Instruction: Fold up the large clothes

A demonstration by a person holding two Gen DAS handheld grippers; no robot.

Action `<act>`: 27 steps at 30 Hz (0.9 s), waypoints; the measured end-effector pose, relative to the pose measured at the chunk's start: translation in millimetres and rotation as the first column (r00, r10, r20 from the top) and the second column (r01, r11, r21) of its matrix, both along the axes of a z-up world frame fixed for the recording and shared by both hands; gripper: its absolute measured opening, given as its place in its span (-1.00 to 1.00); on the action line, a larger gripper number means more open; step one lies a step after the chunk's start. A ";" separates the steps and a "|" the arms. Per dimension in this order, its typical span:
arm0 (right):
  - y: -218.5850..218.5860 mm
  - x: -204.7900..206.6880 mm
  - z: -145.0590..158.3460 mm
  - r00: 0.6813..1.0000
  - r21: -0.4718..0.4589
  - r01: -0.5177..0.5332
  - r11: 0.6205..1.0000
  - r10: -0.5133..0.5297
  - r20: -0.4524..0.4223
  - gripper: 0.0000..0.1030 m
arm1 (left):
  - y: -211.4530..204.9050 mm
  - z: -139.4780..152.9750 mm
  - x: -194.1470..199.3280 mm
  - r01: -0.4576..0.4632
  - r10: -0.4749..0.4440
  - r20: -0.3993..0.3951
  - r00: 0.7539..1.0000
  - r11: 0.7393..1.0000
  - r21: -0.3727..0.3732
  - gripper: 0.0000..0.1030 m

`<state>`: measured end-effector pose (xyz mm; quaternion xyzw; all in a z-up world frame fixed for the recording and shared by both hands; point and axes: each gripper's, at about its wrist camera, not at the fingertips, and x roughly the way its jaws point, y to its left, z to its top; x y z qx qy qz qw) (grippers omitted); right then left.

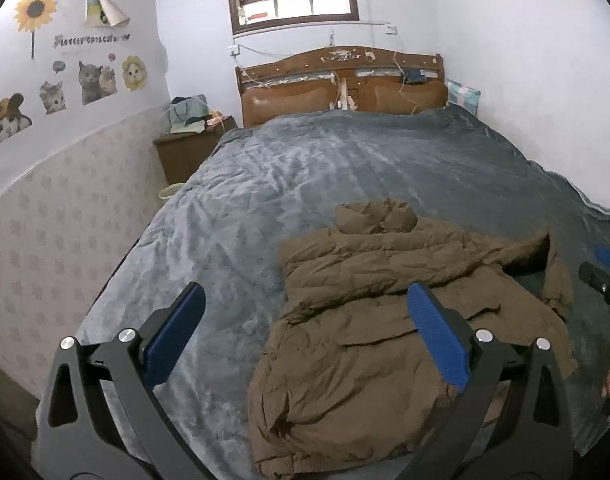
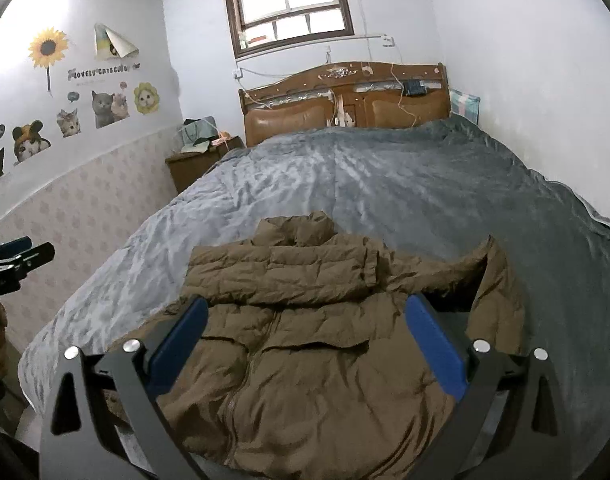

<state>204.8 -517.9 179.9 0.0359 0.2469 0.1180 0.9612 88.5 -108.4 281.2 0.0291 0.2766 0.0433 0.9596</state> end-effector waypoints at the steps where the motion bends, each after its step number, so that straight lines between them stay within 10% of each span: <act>1: 1.6 1.4 -0.1 1.000 -0.009 -0.001 1.000 0.001 -0.002 0.95 | 0.3 -0.5 4.8 -0.007 0.007 0.000 1.000 1.000 -0.010 0.94; 8: 17.2 43.3 -12.8 0.999 -0.119 0.027 0.993 -0.031 -0.032 0.96 | -5.3 -42.6 70.0 -0.058 0.056 -0.060 0.997 0.998 -0.030 0.94; 16: -2.8 144.9 -75.6 0.973 -0.039 0.136 0.990 -0.141 -0.181 0.96 | 33.3 -144.6 170.3 -0.158 0.122 -0.211 0.970 0.974 -0.162 0.92; 21: -6.0 196.8 -118.5 0.956 -0.088 0.166 0.982 -0.182 -0.228 0.96 | 28.4 -185.7 210.7 -0.118 0.114 -0.231 0.966 0.993 -0.005 0.92; 27: -21.9 244.8 -158.2 0.936 -0.072 0.216 0.974 -0.228 -0.268 0.95 | 47.6 -223.8 243.5 -0.216 0.194 -0.320 0.927 0.976 -0.036 0.90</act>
